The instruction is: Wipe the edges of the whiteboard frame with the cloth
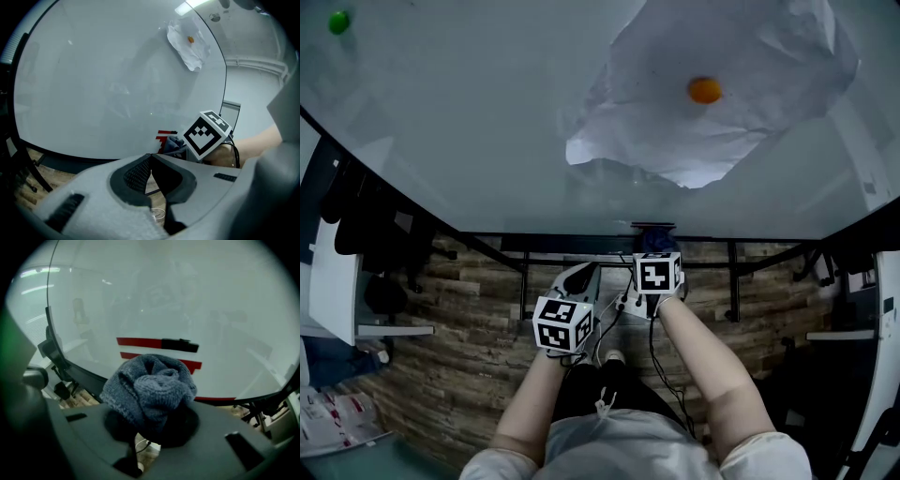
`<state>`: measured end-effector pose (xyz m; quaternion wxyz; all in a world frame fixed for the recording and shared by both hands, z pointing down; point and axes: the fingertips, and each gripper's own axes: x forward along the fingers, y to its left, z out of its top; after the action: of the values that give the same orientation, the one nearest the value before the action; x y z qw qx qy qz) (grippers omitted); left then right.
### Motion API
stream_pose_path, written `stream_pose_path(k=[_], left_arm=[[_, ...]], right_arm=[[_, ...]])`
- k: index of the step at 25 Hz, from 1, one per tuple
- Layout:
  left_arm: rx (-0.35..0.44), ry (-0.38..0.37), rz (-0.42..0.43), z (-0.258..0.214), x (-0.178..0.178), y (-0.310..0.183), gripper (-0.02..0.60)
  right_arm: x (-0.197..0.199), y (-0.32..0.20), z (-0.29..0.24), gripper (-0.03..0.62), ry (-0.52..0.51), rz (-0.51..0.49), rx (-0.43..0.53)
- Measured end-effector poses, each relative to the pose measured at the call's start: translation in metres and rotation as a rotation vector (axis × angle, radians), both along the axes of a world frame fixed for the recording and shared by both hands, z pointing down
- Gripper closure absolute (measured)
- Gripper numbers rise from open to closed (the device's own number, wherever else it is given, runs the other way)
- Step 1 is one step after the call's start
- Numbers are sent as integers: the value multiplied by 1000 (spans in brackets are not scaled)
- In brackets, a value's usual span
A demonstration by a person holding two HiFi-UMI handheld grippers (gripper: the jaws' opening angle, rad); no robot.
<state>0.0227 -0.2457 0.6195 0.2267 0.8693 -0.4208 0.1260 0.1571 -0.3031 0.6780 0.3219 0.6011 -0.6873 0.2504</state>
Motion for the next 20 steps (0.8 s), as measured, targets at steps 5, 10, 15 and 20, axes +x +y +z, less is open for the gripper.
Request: stream_pose_path(k=[5, 10, 15, 20], left_arm=[[8, -8, -21, -3, -13, 2, 561], [15, -14, -41, -1, -46, 0, 561], [24, -39, -9, 2, -90, -1, 561], [16, -42, -17, 5, -148, -5, 561]], right_arm=[[-22, -3, 3, 522, -31, -9, -5], [-42, -6, 5, 522, -22, -15, 3], [-87, -10, 6, 522, -14, -8, 2], [-146, -16, 10, 522, -12, -25, -4]])
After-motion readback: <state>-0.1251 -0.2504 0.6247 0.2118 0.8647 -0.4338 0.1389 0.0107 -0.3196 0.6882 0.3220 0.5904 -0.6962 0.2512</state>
